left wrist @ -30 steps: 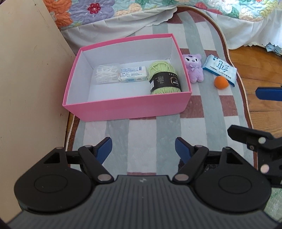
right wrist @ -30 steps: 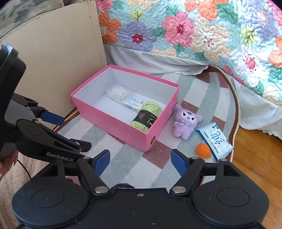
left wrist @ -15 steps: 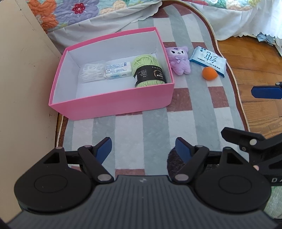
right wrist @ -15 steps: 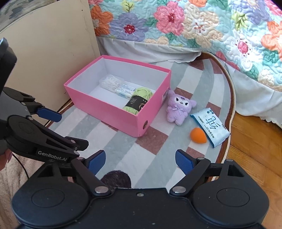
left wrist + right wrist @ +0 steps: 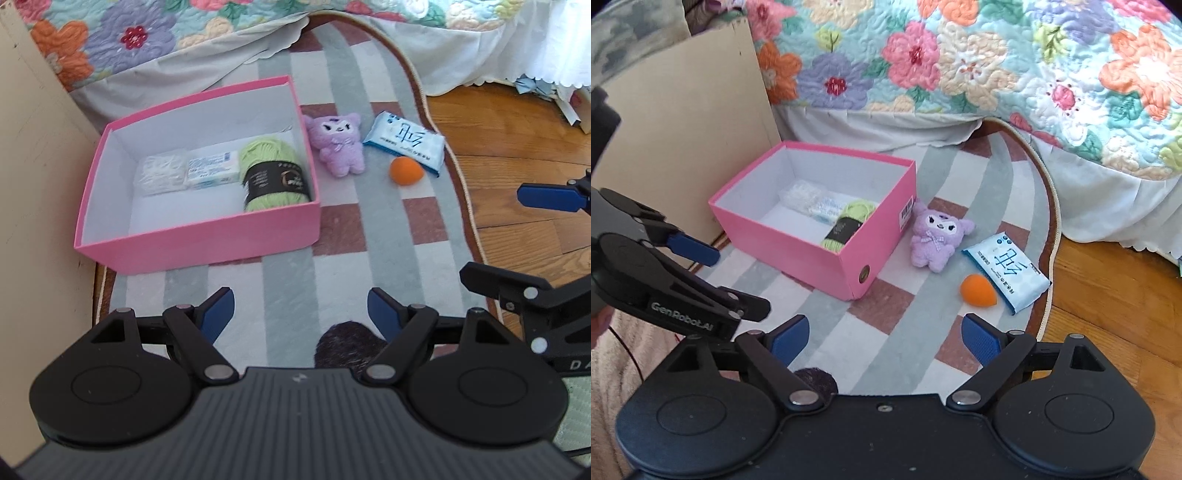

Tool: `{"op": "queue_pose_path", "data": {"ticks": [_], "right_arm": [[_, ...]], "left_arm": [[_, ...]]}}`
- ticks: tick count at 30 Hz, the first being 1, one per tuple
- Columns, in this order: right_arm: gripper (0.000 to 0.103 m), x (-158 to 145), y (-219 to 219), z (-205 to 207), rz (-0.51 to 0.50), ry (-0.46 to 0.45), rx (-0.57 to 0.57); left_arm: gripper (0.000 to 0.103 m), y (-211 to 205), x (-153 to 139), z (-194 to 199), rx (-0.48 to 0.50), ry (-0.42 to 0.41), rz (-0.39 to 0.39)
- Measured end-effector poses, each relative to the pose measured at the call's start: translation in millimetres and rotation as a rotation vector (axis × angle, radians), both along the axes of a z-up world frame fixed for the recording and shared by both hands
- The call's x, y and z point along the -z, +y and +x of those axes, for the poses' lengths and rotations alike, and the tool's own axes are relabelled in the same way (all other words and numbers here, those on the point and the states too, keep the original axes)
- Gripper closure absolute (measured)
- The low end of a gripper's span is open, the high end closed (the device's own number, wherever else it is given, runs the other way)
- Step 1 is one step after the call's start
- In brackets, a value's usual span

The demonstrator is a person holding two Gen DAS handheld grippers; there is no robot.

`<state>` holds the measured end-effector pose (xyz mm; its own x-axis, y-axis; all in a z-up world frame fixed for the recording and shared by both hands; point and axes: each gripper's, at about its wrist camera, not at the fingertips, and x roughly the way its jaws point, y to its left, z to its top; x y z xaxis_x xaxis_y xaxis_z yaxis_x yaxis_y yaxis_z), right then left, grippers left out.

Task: Organize objects
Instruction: 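Move the left tool toward the orange sponge and open it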

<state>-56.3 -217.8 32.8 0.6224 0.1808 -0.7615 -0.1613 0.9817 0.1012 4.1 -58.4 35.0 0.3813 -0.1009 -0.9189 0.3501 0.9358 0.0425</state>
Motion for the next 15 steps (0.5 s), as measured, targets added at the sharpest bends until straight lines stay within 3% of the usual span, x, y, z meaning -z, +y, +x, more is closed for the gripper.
{"op": "queue_pose_path", "data": {"ticks": [7, 15], "right_arm": [[0.011, 8, -12, 1, -0.016, -0.067, 0.001], [0.011, 29, -32, 4, -0.003, -0.144, 0.085]], "left_arm": [[0.024, -16, -1, 15, -0.007, -0.018, -0.017], [0.024, -38, 7, 29, 0.004, -0.021, -0.073]]}}
